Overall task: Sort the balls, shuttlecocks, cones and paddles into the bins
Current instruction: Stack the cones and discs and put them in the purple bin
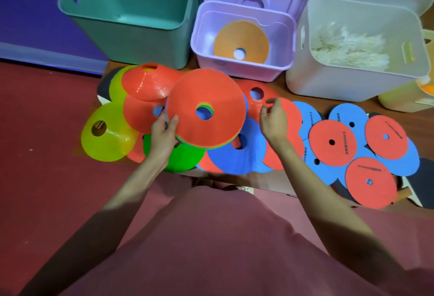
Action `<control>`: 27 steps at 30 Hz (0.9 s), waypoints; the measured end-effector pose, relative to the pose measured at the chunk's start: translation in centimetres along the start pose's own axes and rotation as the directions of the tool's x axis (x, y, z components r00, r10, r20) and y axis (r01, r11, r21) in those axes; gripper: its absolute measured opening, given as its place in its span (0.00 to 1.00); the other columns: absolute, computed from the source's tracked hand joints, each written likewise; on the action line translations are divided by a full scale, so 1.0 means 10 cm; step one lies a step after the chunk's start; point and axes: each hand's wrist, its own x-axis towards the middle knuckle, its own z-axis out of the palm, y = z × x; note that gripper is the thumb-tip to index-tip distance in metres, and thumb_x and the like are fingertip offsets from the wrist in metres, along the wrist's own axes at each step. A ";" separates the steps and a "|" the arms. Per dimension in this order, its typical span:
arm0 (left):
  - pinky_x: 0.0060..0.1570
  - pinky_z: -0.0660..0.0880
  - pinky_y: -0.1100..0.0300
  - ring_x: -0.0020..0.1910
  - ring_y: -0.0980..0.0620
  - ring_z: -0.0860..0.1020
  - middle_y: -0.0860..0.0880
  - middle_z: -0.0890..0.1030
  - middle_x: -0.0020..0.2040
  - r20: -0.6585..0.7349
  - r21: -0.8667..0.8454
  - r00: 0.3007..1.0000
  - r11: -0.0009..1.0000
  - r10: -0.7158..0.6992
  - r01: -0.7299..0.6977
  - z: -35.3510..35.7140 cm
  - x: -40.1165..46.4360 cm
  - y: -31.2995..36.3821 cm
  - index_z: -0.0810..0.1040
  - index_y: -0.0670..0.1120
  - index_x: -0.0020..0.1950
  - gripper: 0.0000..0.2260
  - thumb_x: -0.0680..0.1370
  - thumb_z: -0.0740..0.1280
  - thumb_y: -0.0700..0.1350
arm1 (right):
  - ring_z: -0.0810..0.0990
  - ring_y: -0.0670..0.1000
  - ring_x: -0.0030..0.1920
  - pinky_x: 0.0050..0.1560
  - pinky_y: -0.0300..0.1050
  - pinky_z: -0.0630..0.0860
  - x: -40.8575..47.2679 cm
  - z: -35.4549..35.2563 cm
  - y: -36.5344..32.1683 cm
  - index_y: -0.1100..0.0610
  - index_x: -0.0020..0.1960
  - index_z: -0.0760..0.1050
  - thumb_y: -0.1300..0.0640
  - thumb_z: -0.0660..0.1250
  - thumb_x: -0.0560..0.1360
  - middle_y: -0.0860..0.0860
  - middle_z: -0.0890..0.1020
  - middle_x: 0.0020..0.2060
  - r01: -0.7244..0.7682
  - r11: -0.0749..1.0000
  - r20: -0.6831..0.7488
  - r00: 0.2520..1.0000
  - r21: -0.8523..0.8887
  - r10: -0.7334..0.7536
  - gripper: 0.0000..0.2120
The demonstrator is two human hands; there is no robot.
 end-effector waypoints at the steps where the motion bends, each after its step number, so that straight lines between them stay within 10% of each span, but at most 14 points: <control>1: 0.54 0.74 0.37 0.46 0.49 0.77 0.47 0.79 0.46 -0.013 -0.009 1.000 1.000 0.004 -0.004 -0.08 0.03 0.00 0.77 0.45 0.51 0.05 0.81 0.61 0.40 | 0.78 0.62 0.52 0.46 0.50 0.70 0.04 0.05 0.02 0.64 0.61 0.68 0.58 0.59 0.78 0.62 0.80 0.50 -0.083 0.996 0.045 0.995 -0.033 0.084 0.15; 10: 0.43 0.80 0.60 0.47 0.54 0.78 0.46 0.78 0.52 -0.068 -0.089 0.996 0.995 -0.055 0.049 -0.43 0.13 0.04 0.72 0.37 0.63 0.11 0.82 0.58 0.39 | 0.75 0.60 0.46 0.39 0.45 0.60 0.08 0.51 -0.15 0.63 0.44 0.69 0.56 0.67 0.76 0.61 0.75 0.40 -0.149 0.978 0.220 0.959 -0.144 0.179 0.11; 21: 0.47 0.81 0.50 0.50 0.50 0.78 0.45 0.78 0.52 -0.149 -0.079 0.988 0.997 -0.037 0.025 -0.49 0.24 0.11 0.72 0.37 0.62 0.12 0.81 0.60 0.41 | 0.67 0.45 0.34 0.32 0.35 0.62 -0.39 0.00 -0.49 0.57 0.47 0.62 0.63 0.53 0.79 0.50 0.71 0.38 0.105 0.951 -0.335 0.942 0.289 -0.002 0.03; 27: 0.54 0.75 0.36 0.56 0.41 0.79 0.47 0.81 0.51 -0.107 0.036 0.992 0.998 0.064 -0.060 -0.56 0.46 -0.14 0.78 0.53 0.50 0.12 0.72 0.63 0.56 | 0.71 0.34 0.34 0.34 0.28 0.64 -0.47 -0.03 -0.60 0.58 0.50 0.63 0.62 0.54 0.81 0.41 0.69 0.37 0.163 0.936 -0.467 0.884 0.313 0.002 0.01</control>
